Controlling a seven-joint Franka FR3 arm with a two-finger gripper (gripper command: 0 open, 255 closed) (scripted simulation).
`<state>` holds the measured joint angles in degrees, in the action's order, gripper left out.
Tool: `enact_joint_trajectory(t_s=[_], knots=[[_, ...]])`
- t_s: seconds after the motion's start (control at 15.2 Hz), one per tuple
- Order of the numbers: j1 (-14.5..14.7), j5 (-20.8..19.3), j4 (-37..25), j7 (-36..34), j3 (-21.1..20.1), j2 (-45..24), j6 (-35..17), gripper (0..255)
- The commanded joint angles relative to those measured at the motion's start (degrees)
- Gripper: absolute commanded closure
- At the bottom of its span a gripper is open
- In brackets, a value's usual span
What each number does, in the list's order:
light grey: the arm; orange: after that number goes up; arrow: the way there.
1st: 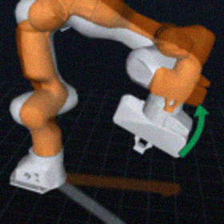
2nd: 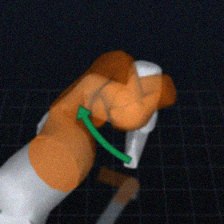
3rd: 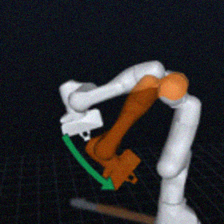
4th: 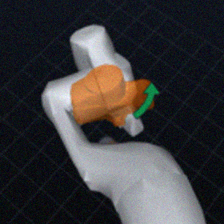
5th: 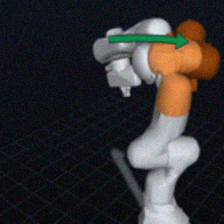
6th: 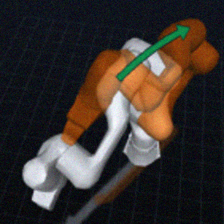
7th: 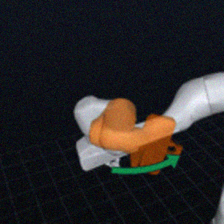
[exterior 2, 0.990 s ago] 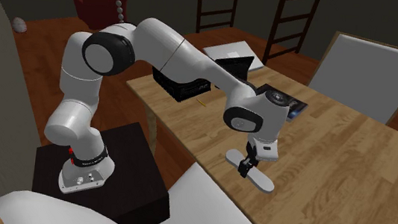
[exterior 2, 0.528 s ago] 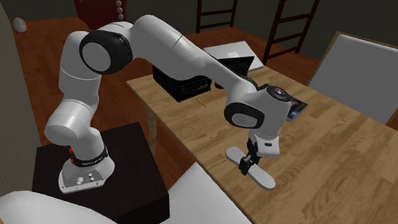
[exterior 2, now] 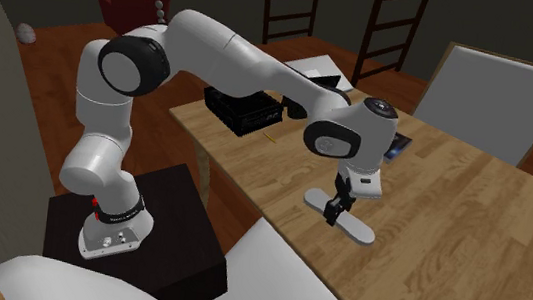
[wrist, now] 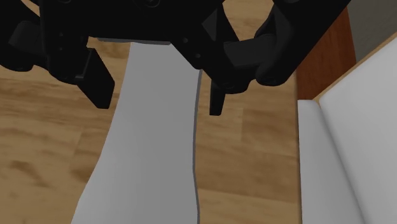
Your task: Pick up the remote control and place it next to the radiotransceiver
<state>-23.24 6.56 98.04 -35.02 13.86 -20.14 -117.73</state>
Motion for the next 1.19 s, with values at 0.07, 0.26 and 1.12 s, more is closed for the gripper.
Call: enact_joint_trajectory(t_s=[0.07,0.26,1.12], knots=[[0.1,-0.31,-1.22,-0.29,0.1,0.89,2.09,255],[0.12,-0.54,-2.65,-0.47,0.19,1.54,4.14,255],[0.0,-1.17,-10.48,-1.06,0.46,3.14,13.5,255]])
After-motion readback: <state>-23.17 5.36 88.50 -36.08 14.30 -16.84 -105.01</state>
